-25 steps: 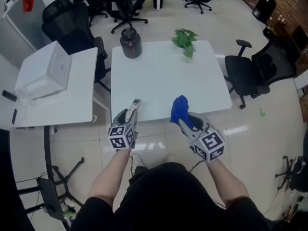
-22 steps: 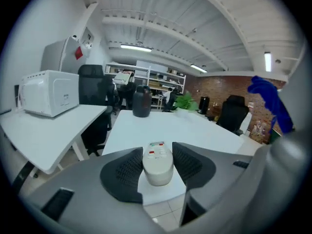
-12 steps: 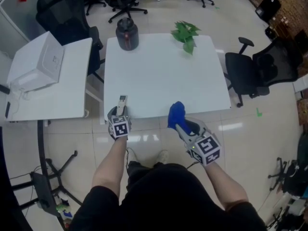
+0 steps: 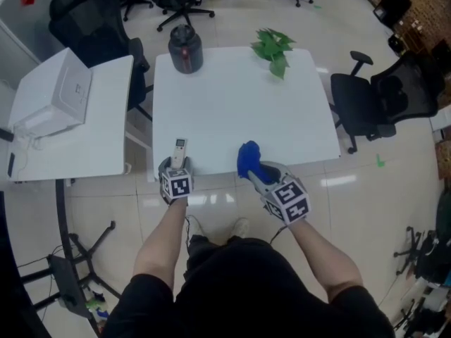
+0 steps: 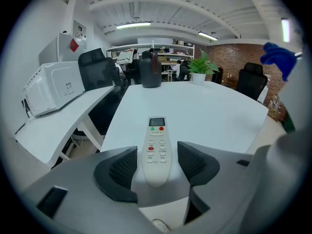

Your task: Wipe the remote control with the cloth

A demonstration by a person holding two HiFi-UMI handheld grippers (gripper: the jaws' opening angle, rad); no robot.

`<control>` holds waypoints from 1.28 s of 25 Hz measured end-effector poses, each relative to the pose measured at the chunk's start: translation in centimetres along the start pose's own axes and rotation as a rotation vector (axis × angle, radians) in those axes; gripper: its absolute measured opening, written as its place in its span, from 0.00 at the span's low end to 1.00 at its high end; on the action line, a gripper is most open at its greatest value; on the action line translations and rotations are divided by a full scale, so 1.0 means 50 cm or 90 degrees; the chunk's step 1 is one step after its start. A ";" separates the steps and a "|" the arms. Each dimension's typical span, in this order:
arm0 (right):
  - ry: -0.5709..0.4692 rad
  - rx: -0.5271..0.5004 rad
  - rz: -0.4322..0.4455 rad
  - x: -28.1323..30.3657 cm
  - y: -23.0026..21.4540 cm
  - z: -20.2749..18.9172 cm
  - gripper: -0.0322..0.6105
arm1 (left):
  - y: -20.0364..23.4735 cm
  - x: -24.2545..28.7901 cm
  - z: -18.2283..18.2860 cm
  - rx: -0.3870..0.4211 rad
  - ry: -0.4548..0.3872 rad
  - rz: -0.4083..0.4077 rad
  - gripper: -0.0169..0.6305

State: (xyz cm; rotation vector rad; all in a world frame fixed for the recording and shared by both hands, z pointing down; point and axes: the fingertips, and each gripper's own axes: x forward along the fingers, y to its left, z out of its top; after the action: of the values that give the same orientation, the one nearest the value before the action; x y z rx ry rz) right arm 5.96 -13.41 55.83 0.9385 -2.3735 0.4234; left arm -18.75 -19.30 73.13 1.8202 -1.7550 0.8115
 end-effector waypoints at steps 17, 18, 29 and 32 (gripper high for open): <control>0.231 -0.055 -0.027 0.314 -0.101 -0.142 0.24 | -0.045 -0.230 0.014 0.043 -0.070 -0.134 0.45; 0.235 -0.056 -0.033 0.318 -0.103 -0.146 0.24 | -0.046 -0.235 0.012 0.046 -0.070 -0.138 0.45; 0.096 -0.006 -0.058 0.190 -0.056 -0.046 0.34 | -0.075 -0.297 0.060 0.047 -0.123 -0.207 0.45; 0.035 0.000 -0.038 0.117 0.022 0.009 0.34 | -0.102 -0.344 0.096 0.055 -0.162 -0.240 0.39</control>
State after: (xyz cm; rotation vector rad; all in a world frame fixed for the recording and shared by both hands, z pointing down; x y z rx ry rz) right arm 1.50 -15.94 58.84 0.9833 -2.2898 0.4200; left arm -13.28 -10.14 57.95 2.3030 -1.4635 0.5285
